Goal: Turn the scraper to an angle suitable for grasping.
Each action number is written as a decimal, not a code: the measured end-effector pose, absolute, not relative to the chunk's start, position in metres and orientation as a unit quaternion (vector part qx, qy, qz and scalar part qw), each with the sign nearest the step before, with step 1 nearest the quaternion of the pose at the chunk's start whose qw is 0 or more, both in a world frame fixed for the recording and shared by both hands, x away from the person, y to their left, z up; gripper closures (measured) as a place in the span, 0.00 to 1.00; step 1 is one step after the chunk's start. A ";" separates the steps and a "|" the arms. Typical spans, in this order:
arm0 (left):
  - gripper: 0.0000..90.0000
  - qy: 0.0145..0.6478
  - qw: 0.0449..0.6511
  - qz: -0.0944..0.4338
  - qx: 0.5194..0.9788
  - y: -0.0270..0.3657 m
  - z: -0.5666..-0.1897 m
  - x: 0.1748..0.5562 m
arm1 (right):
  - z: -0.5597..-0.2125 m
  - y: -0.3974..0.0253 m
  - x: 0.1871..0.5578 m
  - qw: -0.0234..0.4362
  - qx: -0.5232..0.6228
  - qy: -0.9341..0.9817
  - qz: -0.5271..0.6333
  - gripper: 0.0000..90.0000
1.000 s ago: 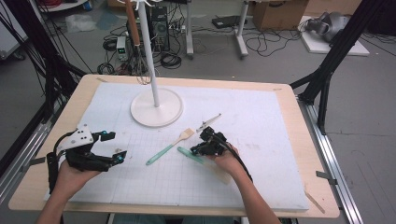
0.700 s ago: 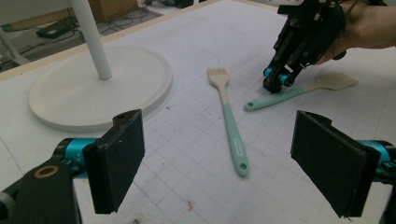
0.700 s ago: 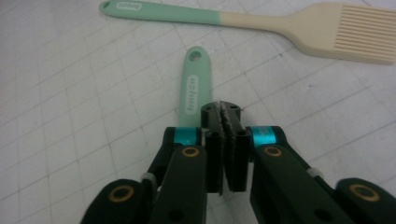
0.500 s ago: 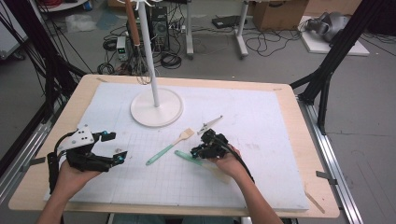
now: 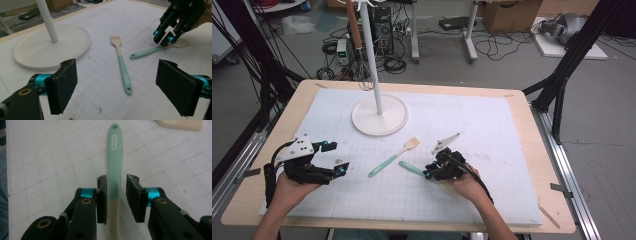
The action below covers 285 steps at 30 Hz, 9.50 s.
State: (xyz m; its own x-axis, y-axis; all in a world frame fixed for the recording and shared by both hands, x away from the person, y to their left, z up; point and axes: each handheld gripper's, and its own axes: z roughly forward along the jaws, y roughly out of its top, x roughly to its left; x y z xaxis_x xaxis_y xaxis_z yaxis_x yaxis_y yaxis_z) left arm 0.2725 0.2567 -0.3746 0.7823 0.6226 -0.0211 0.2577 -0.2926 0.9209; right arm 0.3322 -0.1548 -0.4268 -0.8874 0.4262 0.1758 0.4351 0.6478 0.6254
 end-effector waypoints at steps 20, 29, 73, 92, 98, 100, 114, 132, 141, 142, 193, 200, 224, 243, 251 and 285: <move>0.20 0.279 0.523 0.171 0.787 0.255 -0.376 0.273 | -0.431 -0.151 0.316 -0.049 -0.210 -0.924 -0.315 0.86; 0.20 0.279 0.526 0.170 0.785 0.254 -0.376 0.273 | -0.431 -0.153 0.319 -0.034 -0.215 -0.923 -0.318 0.89; 0.21 0.267 0.533 0.144 0.790 0.242 -0.371 0.278 | -0.395 -0.162 0.315 -0.001 -0.187 -0.897 -0.401 0.90; 0.25 0.243 0.533 0.120 0.802 0.224 -0.364 0.287 | -0.370 -0.162 0.315 0.003 -0.166 -0.887 -0.431 0.90; 0.26 0.231 0.535 0.112 0.805 0.215 -0.358 0.289 | -0.362 -0.162 0.316 -0.002 -0.158 -0.885 -0.438 0.90; 0.26 0.228 0.536 0.110 0.805 0.213 -0.356 0.290 | -0.358 -0.161 0.316 -0.003 -0.156 -0.884 -0.440 0.90; 0.30 0.200 0.533 0.093 0.817 0.193 -0.347 0.296 | -0.349 -0.156 0.316 -0.004 -0.136 -0.886 -0.444 0.90; 0.35 0.176 0.532 0.064 0.826 0.178 -0.344 0.298 | -0.340 -0.144 0.312 0.001 -0.112 -0.887 -0.449 0.90; 0.40 0.154 0.530 0.050 0.832 0.172 -0.344 0.295 | -0.339 -0.135 0.310 0.007 -0.091 -0.889 -0.449 0.90; 0.41 0.154 0.531 0.048 0.832 0.171 -0.345 0.295 | -0.339 -0.134 0.309 0.008 -0.087 -0.889 -0.449 0.90; 0.82 0.072 0.517 -0.037 0.852 0.167 -0.351 0.294 | -0.343 -0.120 0.306 0.030 -0.011 -0.897 -0.440 0.89; 0.82 0.080 0.520 -0.029 0.850 0.171 -0.352 0.301 | -0.344 -0.115 0.316 0.035 -0.014 -0.900 -0.433 0.88; 0.82 0.082 0.512 -0.011 0.855 0.176 -0.320 0.335 | -0.333 -0.097 0.363 0.067 -0.001 -0.904 -0.423 0.87; 0.68 0.175 0.531 0.016 0.829 0.193 -0.313 0.355 | -0.333 -0.097 0.372 -0.005 -0.025 -0.900 -0.434 0.90; 0.76 0.185 0.531 0.004 0.827 0.191 -0.316 0.359 | -0.332 -0.092 0.370 -0.048 -0.025 -0.900 -0.432 0.90; 0.76 0.179 0.525 0.006 0.832 0.185 -0.314 0.360 | -0.345 -0.080 0.376 -0.051 -0.003 -0.913 -0.404 0.94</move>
